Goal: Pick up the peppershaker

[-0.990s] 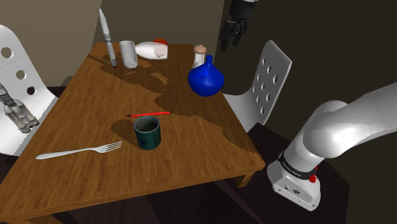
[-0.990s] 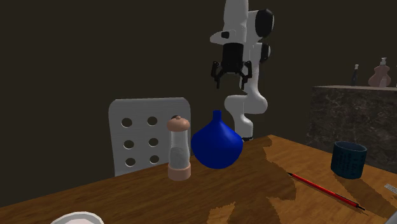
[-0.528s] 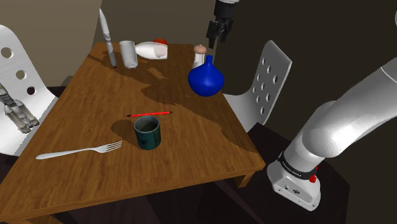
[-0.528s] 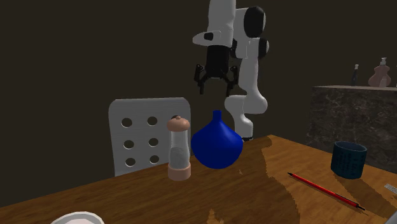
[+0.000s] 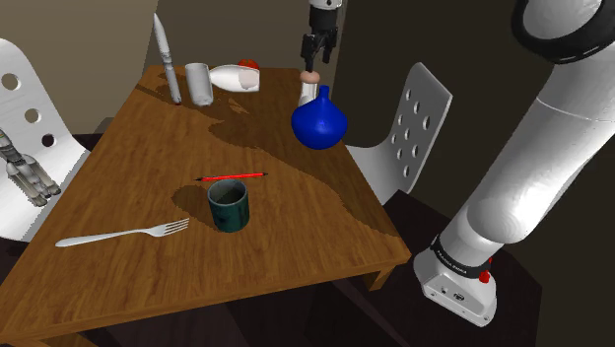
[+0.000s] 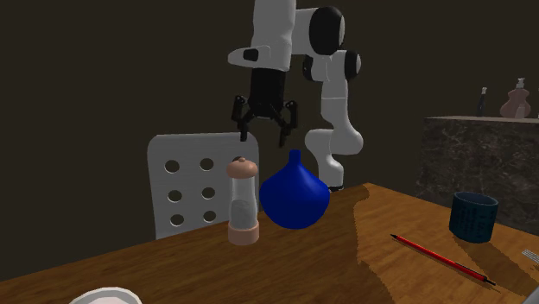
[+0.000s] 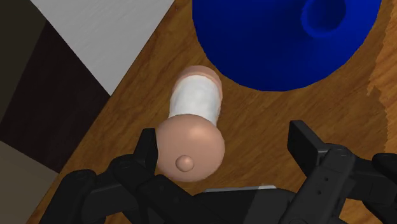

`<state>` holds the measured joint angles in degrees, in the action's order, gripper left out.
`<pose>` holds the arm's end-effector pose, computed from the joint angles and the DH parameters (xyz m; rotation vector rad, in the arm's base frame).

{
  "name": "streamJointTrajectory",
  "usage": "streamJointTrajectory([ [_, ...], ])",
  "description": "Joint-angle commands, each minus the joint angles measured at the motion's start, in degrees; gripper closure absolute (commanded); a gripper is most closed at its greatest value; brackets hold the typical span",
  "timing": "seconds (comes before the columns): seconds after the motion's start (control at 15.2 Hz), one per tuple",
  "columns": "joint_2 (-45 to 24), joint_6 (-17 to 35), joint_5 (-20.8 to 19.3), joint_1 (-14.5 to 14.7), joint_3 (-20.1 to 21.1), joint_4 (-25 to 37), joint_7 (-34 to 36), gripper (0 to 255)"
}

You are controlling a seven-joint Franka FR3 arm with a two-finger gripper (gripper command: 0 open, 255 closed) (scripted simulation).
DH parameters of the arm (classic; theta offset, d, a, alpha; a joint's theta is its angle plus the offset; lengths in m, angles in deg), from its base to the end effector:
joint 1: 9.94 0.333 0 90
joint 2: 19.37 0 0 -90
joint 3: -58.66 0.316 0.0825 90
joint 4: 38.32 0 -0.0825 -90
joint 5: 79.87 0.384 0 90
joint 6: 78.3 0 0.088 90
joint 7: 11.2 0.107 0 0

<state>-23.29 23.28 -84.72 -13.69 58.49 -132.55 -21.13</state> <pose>0.5881 -0.0476 0.5686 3.0450 0.1820 0.0753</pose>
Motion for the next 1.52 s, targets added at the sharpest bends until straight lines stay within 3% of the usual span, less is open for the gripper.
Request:
streamJointTrajectory([
  [0.0,-5.36,-1.31,-0.54,-0.22,-0.22,6.26,-0.86,0],
  [0.26,-14.49,-4.17,-1.31,-0.57,-0.57,17.64,-2.35,0],
  [0.86,-13.87,1.92,-1.43,-0.63,-0.58,10.90,-1.75,0],
  [0.92,-13.80,2.00,-1.44,-0.60,-0.56,10.73,-1.71,255],
  [1.45,-13.76,2.01,-1.45,-0.56,-0.54,10.67,-1.64,255],
])
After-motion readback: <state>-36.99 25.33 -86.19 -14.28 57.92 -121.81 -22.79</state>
